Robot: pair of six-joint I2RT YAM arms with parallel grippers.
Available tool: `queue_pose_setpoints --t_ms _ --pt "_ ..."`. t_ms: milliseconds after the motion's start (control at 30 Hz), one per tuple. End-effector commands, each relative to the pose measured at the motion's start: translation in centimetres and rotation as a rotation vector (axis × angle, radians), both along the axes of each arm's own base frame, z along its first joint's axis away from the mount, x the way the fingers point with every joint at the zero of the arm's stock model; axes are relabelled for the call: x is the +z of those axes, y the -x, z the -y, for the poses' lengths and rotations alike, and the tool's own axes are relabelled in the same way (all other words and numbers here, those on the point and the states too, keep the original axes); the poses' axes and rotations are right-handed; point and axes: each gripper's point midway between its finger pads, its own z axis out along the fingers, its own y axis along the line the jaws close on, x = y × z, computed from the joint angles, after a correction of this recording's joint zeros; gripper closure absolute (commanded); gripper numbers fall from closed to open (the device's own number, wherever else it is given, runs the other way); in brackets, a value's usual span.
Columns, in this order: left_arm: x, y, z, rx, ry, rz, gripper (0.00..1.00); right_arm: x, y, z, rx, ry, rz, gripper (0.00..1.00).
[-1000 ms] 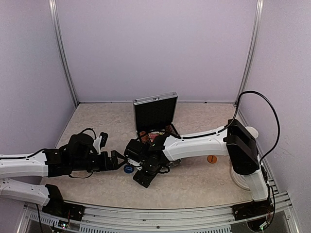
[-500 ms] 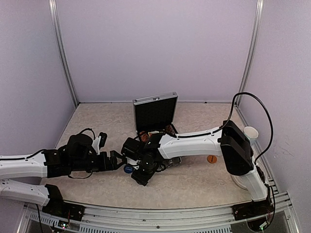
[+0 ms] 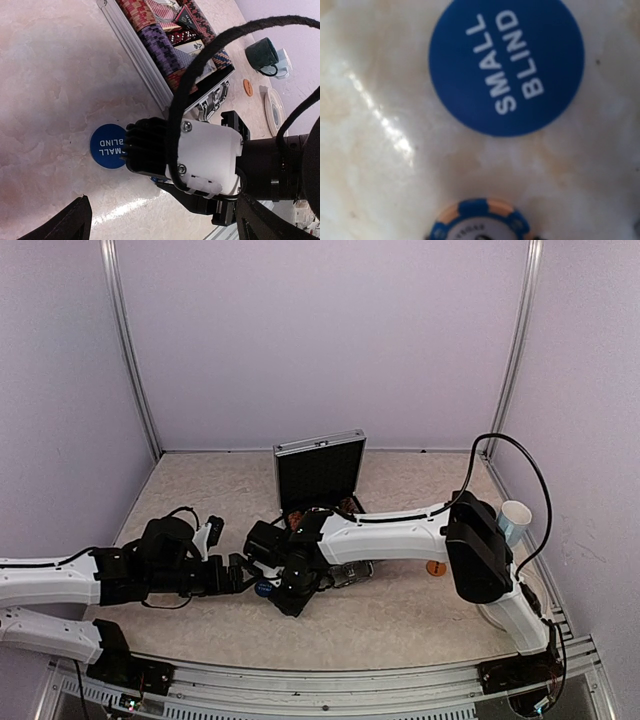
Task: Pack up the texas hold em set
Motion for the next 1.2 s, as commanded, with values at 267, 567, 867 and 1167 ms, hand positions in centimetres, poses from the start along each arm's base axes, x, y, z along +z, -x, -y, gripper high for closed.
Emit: queue_pose_setpoints --t_ms 267,567,867,1167 --pt "-2.5 -0.2 -0.6 -0.054 -0.019 -0.038 0.01 3.6 -1.1 -2.2 0.030 -0.071 0.110 0.60" --pt "-0.2 -0.6 -1.4 -0.029 0.063 0.010 0.01 2.8 -0.4 -3.1 0.044 -0.051 0.043 0.41" --pt "2.9 -0.6 -2.3 -0.003 0.076 0.065 0.01 0.0 1.3 -2.1 0.026 0.040 -0.107 0.40" --pt "4.7 -0.8 -2.6 0.002 0.073 0.094 0.01 -1.2 0.7 -0.3 0.013 0.111 -0.106 0.39"
